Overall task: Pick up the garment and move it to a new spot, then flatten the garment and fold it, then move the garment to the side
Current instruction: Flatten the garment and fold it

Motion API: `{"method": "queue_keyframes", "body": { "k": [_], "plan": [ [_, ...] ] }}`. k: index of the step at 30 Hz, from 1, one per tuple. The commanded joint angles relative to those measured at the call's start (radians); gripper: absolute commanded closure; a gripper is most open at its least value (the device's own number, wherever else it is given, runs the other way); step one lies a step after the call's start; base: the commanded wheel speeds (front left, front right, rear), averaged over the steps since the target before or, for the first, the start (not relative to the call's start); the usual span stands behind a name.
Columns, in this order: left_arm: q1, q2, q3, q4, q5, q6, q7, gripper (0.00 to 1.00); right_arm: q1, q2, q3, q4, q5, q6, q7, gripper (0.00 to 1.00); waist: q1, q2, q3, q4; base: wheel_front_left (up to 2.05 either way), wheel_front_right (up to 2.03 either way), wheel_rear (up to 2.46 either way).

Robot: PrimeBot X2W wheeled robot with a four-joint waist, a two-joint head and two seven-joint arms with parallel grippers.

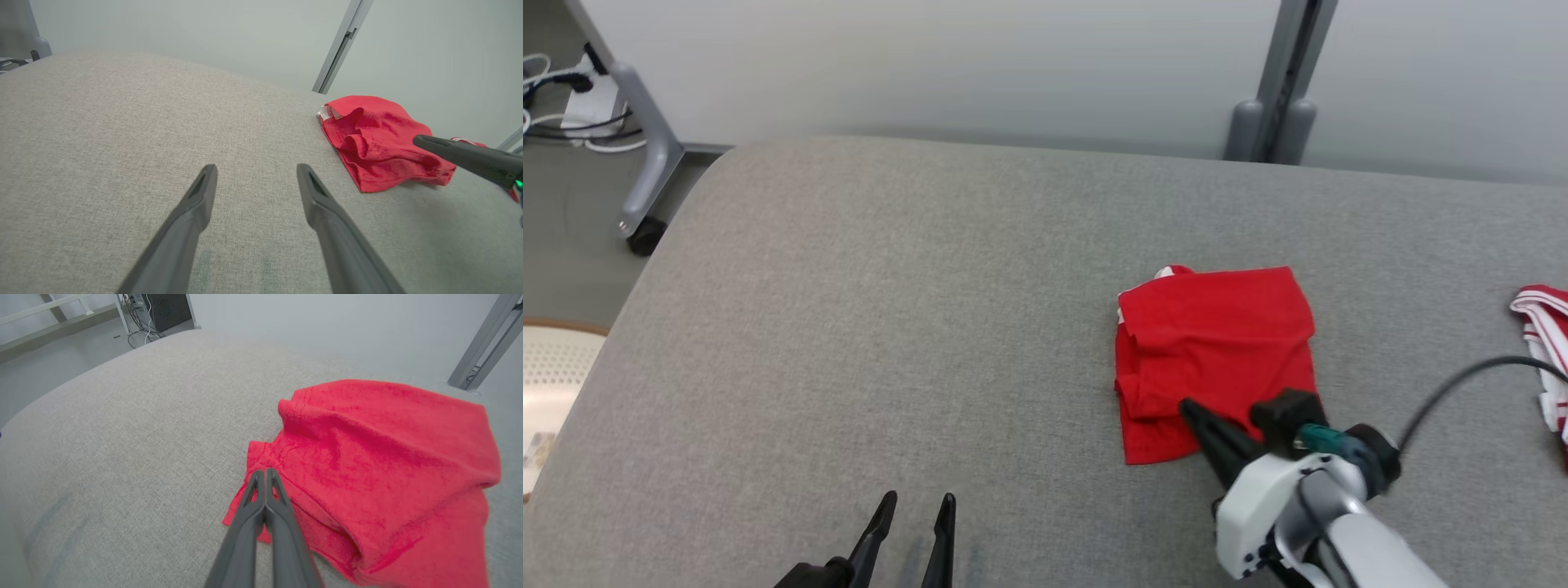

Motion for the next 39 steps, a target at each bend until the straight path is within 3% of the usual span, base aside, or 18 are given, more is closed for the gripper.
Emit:
{"method": "queue_keyframes", "body": {
  "k": [1, 8, 15, 20, 27, 39],
  "plan": [
    [0.012, 0.003, 0.011, -0.007, 0.008, 0.002, -0.004, 0.00, 0.022, -0.023, -0.020, -0.042, 0.002, 0.000, -0.015, 1.00, 0.0000, 0.0000, -0.027, -0.024, 0.00, 0.00, 0.00],
    [-0.024, 0.003, 0.013, -0.030, 0.032, -0.018, -0.004, 0.00, -0.014, -0.106, -0.103, -0.184, -0.028, 0.000, 0.026, 1.00, 0.0000, 0.0000, 0.010, -0.015, 0.00, 0.00, 0.00],
    [-0.077, 0.002, -0.025, -0.017, 0.023, -0.034, -0.004, 0.00, -0.167, -0.137, -0.045, -0.049, -0.046, 0.000, 0.112, 1.00, 0.0000, 0.0000, 0.089, 0.055, 0.00, 0.00, 0.00],
    [-0.100, 0.002, -0.047, -0.008, 0.002, -0.022, -0.004, 0.00, -0.223, -0.132, 0.022, 0.096, -0.034, 0.000, 0.118, 1.00, 0.0000, 0.0000, 0.108, 0.097, 0.00, 0.00, 0.00],
    [-0.062, 0.002, -0.034, -0.008, -0.010, 0.000, -0.004, 0.00, -0.143, -0.133, 0.085, 0.165, 0.021, 0.000, 0.080, 1.00, 0.0000, 0.0000, 0.076, 0.101, 0.00, 0.00, 0.00],
    [-0.035, 0.002, -0.014, -0.008, 0.012, -0.005, -0.004, 0.00, -0.027, -0.131, 0.098, 0.101, 0.050, 0.000, 0.033, 1.00, 0.0000, 0.0000, 0.045, 0.048, 0.00, 0.00, 0.00]
  ]
}}
